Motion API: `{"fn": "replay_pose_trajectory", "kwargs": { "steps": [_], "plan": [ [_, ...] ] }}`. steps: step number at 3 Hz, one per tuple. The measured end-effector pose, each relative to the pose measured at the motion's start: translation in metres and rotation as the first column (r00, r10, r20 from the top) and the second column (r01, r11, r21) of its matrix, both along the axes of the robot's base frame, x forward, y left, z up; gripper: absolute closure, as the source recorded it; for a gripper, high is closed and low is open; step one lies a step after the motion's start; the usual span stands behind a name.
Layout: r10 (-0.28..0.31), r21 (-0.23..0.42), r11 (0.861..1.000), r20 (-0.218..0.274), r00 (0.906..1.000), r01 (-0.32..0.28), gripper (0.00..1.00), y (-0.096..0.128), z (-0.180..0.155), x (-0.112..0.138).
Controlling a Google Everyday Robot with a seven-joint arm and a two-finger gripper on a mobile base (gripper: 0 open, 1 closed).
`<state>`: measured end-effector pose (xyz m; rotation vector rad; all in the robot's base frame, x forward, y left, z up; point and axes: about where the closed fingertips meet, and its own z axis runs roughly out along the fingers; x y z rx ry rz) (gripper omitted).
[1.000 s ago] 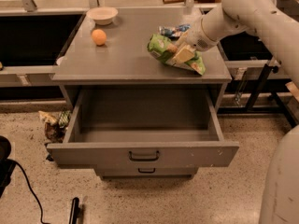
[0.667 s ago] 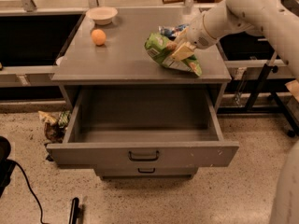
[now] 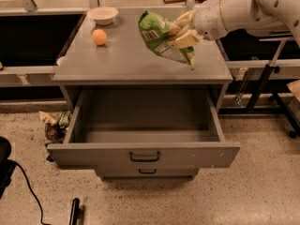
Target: Place green rice chip bag into top drawer
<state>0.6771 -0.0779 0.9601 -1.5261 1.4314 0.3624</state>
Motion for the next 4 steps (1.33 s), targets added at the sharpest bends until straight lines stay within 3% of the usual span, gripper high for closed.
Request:
{"fn": "replay_pose_trajectory", "kwargs": {
  "steps": [1, 2, 4],
  "plan": [
    [0.000, 0.000, 1.000, 0.000, 1.0000, 0.000, 1.00, 0.000, 0.000, 0.000],
    [0.039, -0.018, 0.999, -0.022, 0.9990, -0.039, 1.00, 0.017, -0.014, -0.009],
    [0.107, -0.116, 0.986, -0.083, 0.9908, -0.116, 1.00, 0.064, -0.064, -0.058]
  ]
}}
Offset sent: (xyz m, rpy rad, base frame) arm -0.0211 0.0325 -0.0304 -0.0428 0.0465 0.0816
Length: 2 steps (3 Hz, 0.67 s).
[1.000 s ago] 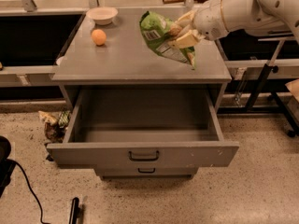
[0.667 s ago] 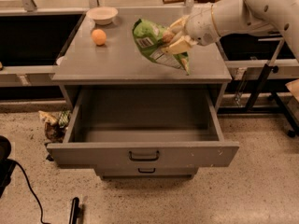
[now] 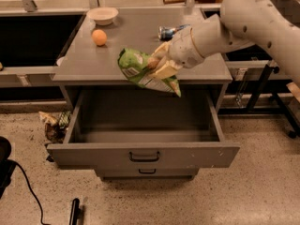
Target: Place green rice chip bag into top drawer
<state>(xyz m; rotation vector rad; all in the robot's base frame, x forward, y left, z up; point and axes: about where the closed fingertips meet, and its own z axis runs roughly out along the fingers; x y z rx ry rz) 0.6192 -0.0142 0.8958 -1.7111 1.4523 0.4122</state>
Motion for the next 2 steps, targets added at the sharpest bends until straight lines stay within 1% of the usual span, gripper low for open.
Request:
{"fn": "replay_pose_trajectory", "kwargs": {
  "steps": [1, 2],
  "plan": [
    [0.019, -0.011, 1.000, -0.058, 0.9982, -0.019, 1.00, 0.0138, -0.0349, -0.0250],
    [0.019, -0.012, 1.000, -0.058, 0.9982, -0.019, 1.00, 0.0139, -0.0350, -0.0251]
  ]
}}
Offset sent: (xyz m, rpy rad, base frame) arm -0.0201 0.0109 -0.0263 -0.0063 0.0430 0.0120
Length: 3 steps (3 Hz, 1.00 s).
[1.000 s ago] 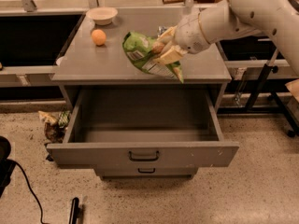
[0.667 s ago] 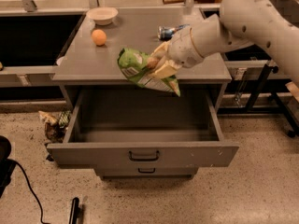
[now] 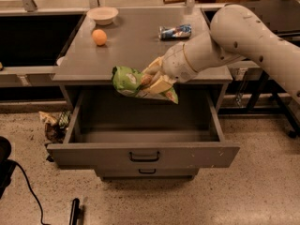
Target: Place green rice chip bag into top drawer
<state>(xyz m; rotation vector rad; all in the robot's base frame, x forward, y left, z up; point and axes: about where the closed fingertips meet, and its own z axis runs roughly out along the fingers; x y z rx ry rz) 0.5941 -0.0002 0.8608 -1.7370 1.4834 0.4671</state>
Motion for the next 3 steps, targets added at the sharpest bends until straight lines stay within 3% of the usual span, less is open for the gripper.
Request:
{"fn": "replay_pose_trajectory", "kwargs": {
  "steps": [1, 3],
  "plan": [
    [-0.005, -0.042, 0.999, -0.008, 1.0000, 0.005, 1.00, 0.010, -0.011, -0.006],
    [-0.098, -0.167, 0.982, -0.036, 0.9946, 0.090, 1.00, 0.022, -0.045, -0.034]
  ]
}}
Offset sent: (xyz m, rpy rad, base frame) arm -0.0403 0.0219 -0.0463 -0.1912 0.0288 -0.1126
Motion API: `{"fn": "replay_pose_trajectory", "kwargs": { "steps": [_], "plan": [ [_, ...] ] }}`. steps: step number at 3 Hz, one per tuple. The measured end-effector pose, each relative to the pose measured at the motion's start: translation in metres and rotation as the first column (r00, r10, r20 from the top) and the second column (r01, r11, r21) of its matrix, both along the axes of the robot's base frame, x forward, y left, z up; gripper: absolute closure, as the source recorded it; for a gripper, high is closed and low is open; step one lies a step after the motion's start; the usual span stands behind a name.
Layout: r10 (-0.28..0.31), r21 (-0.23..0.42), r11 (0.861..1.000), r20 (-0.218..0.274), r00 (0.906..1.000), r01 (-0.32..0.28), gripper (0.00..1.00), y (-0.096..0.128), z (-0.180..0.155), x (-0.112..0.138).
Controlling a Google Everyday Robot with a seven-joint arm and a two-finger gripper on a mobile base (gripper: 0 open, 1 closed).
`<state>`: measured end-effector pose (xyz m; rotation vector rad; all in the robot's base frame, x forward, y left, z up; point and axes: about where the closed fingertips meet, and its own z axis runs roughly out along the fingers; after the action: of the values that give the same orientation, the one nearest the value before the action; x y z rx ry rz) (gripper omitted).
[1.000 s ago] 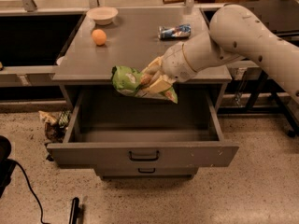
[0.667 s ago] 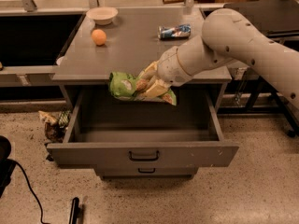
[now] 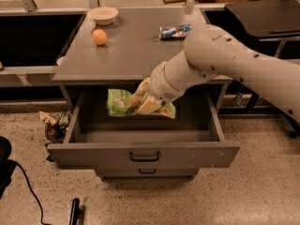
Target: Place green rice chip bag into top drawer
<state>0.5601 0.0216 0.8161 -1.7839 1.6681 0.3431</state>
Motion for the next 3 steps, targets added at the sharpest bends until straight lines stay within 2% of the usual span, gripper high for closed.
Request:
{"fn": "replay_pose_trajectory", "kwargs": {
  "steps": [1, 2, 3],
  "plan": [
    [-0.025, -0.012, 1.000, -0.053, 0.9983, 0.025, 1.00, 0.004, -0.026, -0.007],
    [-0.049, 0.017, 0.999, -0.120, 0.9916, 0.052, 1.00, 0.003, -0.056, -0.010],
    [-0.067, 0.034, 0.997, -0.157, 0.9853, 0.073, 1.00, 0.002, -0.071, -0.013]
  ]
}}
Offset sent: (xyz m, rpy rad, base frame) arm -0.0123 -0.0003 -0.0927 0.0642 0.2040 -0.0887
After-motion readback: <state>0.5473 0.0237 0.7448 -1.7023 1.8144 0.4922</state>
